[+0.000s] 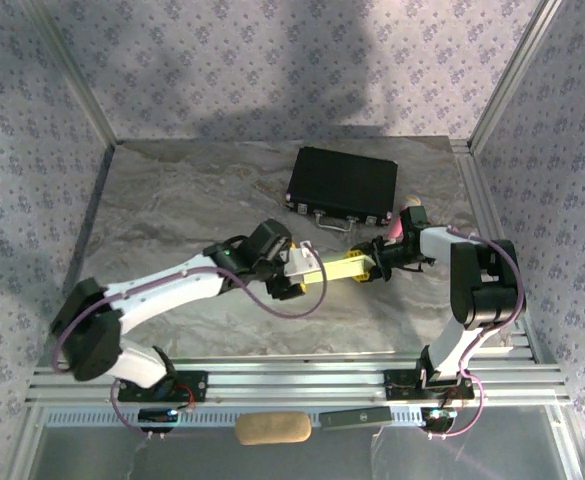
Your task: Fold the paper box
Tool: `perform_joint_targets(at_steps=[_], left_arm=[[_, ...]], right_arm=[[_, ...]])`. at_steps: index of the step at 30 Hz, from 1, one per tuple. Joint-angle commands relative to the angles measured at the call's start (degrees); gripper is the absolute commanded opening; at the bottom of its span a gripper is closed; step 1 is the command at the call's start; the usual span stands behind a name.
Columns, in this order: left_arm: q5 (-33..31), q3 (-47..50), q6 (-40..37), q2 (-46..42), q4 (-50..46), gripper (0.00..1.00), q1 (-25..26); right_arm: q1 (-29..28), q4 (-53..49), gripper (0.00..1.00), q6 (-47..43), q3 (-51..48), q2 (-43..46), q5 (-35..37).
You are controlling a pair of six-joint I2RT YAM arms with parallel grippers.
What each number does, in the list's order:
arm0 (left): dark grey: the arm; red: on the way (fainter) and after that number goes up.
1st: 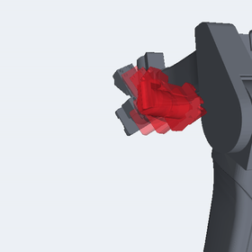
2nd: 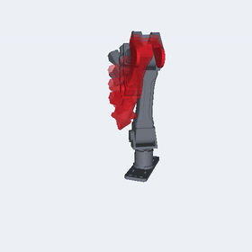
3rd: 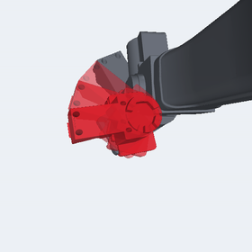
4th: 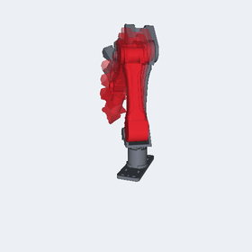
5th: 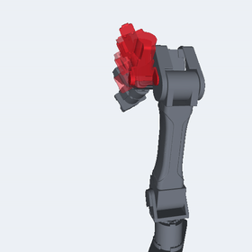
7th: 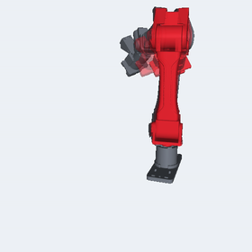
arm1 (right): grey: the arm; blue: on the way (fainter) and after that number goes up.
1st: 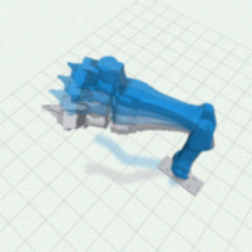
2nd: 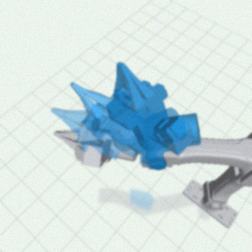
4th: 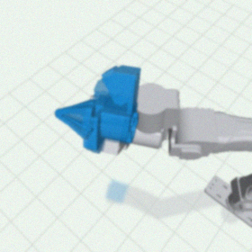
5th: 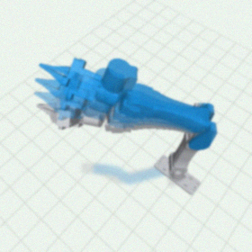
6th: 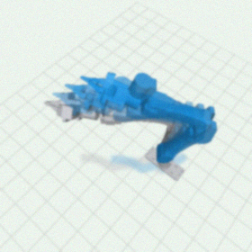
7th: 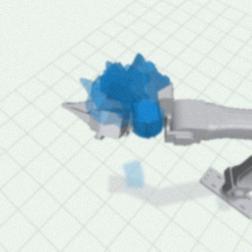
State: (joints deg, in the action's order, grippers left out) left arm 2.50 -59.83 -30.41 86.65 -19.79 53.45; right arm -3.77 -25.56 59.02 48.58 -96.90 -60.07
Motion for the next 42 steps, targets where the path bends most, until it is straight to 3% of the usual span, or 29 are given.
perform_joint_targets(at_steps=[1,8,12,16,26,32,42], left_arm=[[-1.1,-3.4,-4.7,3.5,-0.6,0.84,2.3],[-8.1,-1.1,-5.6,7.3,8.8,0.83,4.7],[-14.8,-0.7,-6.4,10.1,12.4,0.78,5.9],[-16.6,-0.5,-6.2,10.8,14.6,0.71,6.6],[-12.4,-2.2,-5.9,8.2,7.1,0.52,6.9],[-7.6,-5.0,-4.5,6.4,-1.5,0.5,6.2],[0.9,-9.3,-3.4,3.1,-15.2,0.49,2.2]], right_arm=[[-0.2,-3.0,0.4,0.1,0.4,-0.8,1.1],[0.0,-2.9,0.4,-0.4,0.3,-1.3,0.6],[-0.1,-2.6,0.4,0.1,0.0,-1.1,0.7],[-0.2,-2.7,0.41,0.2,0.1,-0.8,0.5],[-0.2,-3.4,0.59,0.4,0.6,1.1,0.7],[0.1,-6.8,0.7,-2.8,2.6,5.9,2.8],[1.2,-15.7,0.77,-9.0,6.9,15.2,5.0]])
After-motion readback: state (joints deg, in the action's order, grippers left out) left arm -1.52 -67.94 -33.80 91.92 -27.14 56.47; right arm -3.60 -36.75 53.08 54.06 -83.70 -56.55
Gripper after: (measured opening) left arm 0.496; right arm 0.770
